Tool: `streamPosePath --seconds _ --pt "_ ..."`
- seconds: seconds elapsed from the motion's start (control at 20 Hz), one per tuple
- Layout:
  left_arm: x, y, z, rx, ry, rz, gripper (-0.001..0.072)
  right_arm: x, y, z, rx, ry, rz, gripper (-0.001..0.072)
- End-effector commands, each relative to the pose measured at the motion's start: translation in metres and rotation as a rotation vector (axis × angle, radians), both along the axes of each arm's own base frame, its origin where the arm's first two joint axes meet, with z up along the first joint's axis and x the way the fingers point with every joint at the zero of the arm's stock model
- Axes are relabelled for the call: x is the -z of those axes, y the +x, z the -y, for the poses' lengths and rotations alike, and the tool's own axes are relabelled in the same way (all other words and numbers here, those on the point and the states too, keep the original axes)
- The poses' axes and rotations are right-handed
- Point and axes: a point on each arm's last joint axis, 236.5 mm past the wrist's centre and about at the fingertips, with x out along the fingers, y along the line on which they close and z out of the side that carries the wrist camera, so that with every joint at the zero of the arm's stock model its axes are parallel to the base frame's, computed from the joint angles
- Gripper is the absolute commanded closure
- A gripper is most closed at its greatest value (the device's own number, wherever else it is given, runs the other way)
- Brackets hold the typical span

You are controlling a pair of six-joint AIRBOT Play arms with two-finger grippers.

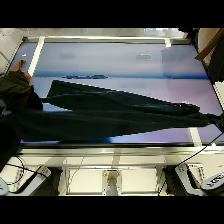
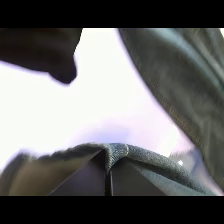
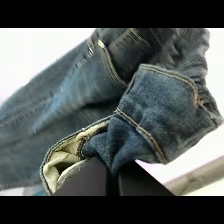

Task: Fold the clothes and pants, and hang the long-sleeved shirts on hangers.

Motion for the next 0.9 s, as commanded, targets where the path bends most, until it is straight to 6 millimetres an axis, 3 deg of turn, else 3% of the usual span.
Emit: streamPosePath --seconds 0.0,0.15,0.3,0.5,0.7,0.75,0.8,0.85 --pt "0.002 0.097 0.001 0.008 0.042 0.087 0.0698 0.027 0.04 -0.004 0.008 0.033 -0.04 0.0671" --pt "0.012 0.192 0.022 -0.002 0.046 0.18 0.0698 0.07 0.068 -0.014 0.017 0.126 -0.121 0.0671" --pt "0.037 0.252 0.043 0.007 0.011 0.188 0.0698 0.104 0.084 -0.012 0.052 0.163 -0.167 0.067" --pt "0.081 0.296 0.063 0.029 -0.002 0.181 0.0697 0.121 0.096 -0.001 0.086 0.138 -0.164 0.0669" --pt "0.09 0.319 0.065 -0.006 0.024 0.246 0.0696 0.109 0.108 0.016 0.111 0.084 -0.116 0.0667" --pt "0.088 0.323 0.065 -0.013 0.03 0.264 0.0695 0.103 0.112 0.02 0.114 0.069 -0.101 0.0632" --pt "0.084 0.327 0.065 -0.021 0.038 0.286 0.0686 0.097 0.117 0.024 0.115 0.056 -0.086 0.0541" --pt "0.08 0.331 0.067 -0.031 0.033 0.309 0.0616 0.09 0.121 0.028 0.115 0.046 -0.071 0.047"
